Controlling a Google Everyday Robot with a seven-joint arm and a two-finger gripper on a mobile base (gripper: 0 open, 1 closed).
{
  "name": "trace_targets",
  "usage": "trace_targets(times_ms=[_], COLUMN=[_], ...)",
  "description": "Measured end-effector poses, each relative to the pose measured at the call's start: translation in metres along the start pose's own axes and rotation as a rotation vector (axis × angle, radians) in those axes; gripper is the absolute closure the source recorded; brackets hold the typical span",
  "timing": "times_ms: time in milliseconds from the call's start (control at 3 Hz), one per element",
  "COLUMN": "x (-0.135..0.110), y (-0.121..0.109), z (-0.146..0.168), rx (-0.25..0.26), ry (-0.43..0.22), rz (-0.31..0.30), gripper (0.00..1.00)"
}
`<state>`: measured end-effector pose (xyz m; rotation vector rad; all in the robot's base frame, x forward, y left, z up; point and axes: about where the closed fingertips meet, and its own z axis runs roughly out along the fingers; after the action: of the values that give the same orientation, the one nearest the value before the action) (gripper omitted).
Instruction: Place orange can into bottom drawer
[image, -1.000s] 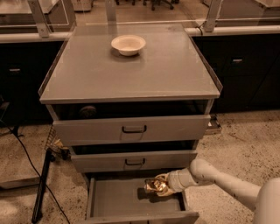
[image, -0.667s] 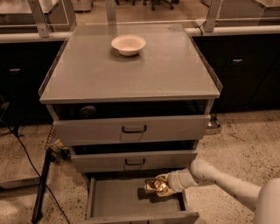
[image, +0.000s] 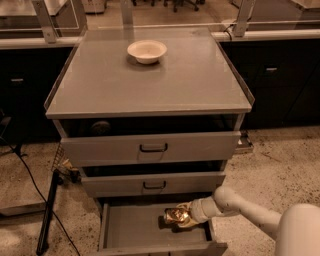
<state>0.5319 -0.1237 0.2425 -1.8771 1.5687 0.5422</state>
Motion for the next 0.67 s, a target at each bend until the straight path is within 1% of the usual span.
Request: trace_targets(times_ms=[333, 667], x=[0.017, 0.024], y=[0.001, 0.002], z=[0.028, 0.058], rx=[0.005, 0.001], ry=[-0.027, -0.067], rz=[0.014, 0.018], gripper=[1.00, 1.00])
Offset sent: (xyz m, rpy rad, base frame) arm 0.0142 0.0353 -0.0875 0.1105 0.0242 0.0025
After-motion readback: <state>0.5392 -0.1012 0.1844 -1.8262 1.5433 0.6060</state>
